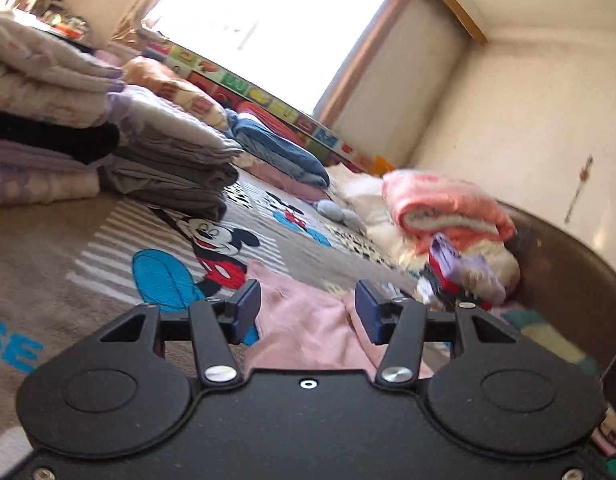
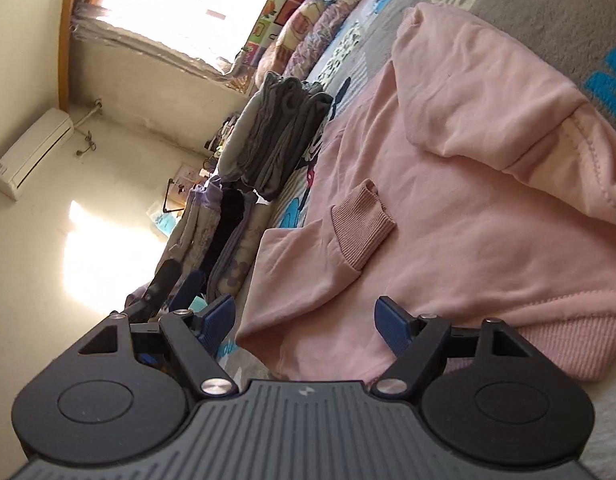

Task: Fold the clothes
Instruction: 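Grasp the ribbed hem with the right gripper and lift it toward the collar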

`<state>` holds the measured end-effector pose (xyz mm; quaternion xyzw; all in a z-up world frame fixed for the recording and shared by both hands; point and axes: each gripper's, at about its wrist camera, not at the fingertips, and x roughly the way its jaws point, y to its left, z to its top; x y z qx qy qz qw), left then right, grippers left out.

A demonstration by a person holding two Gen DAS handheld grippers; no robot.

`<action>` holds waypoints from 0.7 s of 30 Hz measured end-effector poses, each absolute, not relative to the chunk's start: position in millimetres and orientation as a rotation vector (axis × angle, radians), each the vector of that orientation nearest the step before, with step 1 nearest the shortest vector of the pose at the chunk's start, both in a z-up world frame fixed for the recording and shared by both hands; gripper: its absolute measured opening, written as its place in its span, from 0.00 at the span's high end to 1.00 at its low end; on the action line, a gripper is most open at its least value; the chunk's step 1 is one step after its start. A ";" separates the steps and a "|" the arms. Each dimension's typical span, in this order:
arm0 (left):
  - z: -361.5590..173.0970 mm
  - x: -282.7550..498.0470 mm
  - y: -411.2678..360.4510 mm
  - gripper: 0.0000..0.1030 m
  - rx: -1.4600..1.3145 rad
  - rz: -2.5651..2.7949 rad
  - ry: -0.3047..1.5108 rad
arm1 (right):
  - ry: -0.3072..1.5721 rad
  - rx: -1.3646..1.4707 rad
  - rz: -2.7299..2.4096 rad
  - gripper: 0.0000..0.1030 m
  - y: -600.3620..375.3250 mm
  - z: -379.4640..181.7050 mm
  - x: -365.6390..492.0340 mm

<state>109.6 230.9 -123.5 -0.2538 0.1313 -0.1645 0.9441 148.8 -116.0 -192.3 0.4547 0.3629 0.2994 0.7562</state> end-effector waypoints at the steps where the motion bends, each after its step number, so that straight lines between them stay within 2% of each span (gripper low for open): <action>1: -123.3 109.7 235.1 0.51 -0.547 -0.329 0.257 | 0.804 1.022 0.631 0.25 -113.0 -193.3 153.1; 10: -117.6 107.2 245.6 0.50 -0.584 -0.334 0.232 | 0.916 1.140 0.437 0.25 -70.6 -195.5 176.3; 15: -119.4 108.9 248.4 0.50 -0.596 -0.336 0.225 | 0.918 1.191 0.369 0.19 -51.5 -195.0 176.2; 18: -119.5 108.3 250.8 0.50 -0.605 -0.336 0.218 | 0.837 1.263 0.305 0.21 -54.1 -197.8 175.0; 21: -120.3 108.1 251.4 0.50 -0.603 -0.337 0.218 | 0.789 1.286 0.277 0.30 -54.9 -203.1 175.0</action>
